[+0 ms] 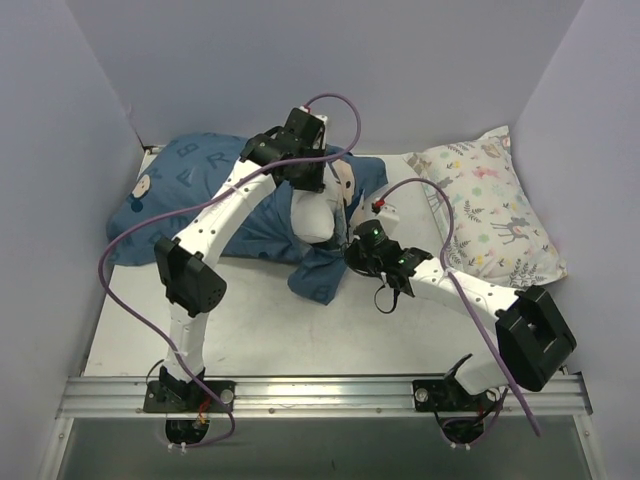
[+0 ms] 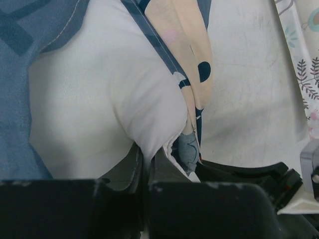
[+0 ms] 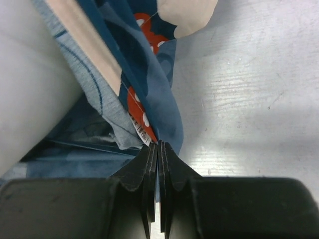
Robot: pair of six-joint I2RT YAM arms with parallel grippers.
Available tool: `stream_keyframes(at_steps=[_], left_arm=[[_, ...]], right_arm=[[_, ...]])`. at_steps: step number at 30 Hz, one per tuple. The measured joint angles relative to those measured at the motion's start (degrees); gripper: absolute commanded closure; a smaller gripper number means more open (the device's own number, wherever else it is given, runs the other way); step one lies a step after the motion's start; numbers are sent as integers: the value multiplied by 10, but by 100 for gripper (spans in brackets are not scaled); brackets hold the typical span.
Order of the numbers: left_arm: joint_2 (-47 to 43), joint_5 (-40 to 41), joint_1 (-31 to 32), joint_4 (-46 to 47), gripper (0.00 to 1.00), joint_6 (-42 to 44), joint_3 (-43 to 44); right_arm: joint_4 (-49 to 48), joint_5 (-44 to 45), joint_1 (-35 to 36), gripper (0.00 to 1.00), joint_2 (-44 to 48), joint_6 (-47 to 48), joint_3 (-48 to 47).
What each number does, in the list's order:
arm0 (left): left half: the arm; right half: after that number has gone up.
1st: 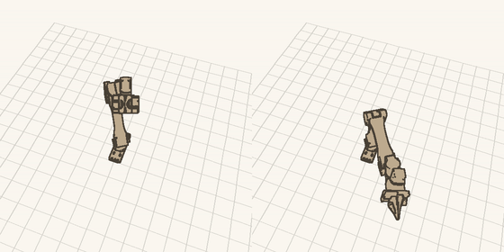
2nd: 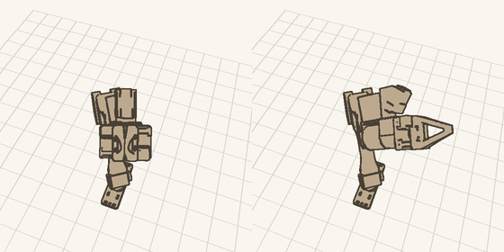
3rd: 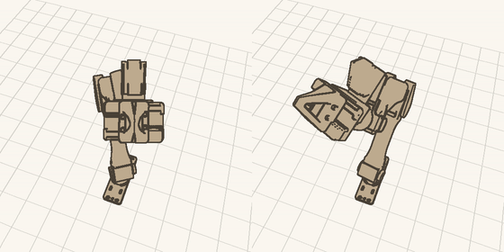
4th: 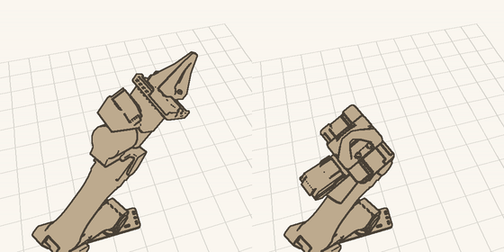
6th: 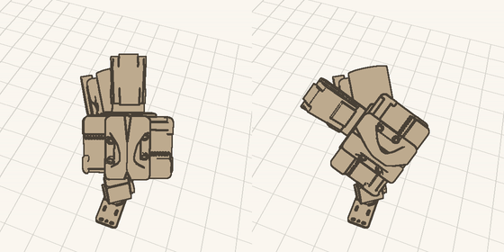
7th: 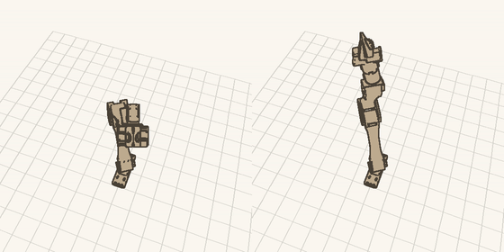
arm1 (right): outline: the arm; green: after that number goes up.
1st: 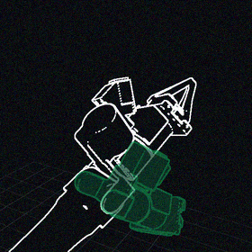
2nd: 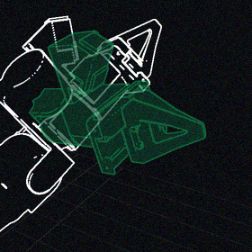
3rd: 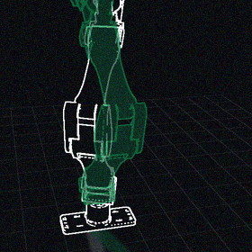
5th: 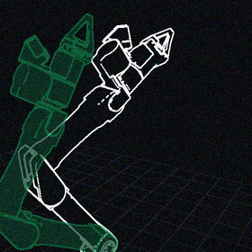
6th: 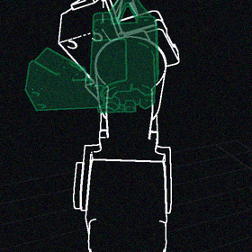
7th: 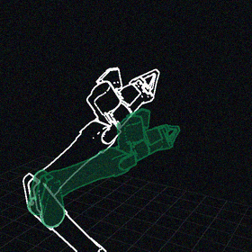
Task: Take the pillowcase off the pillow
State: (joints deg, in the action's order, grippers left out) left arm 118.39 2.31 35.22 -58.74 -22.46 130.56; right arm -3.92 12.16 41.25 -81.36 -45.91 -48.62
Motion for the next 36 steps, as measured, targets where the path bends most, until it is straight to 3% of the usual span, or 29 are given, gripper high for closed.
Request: stream_keyframes(at_steps=[20, 23, 26, 32, 35, 36], left_arm=[[-27, -55, -33, -20, 100, -37, 20], [-93, -78, -37, 28, 100, -50, -97], [-226, -111, -38, 131, 100, -76, -318], [-424, -147, -32, 291, 100, -131, -627], [-455, -158, -22, 360, 100, -162, -725], [-455, -161, -19, 382, 100, -171, -748]], right_arm=[[-154, -88, -22, 100, -117, -25, -3], [-152, -129, -65, 100, -150, -28, -24], [-113, -162, -104, 100, -193, -21, -78], [-56, -217, -108, 100, -228, 3, -146], [-36, -226, -108, 91, -231, 16, -144], [-33, -226, -109, 84, -231, 20, -138]])
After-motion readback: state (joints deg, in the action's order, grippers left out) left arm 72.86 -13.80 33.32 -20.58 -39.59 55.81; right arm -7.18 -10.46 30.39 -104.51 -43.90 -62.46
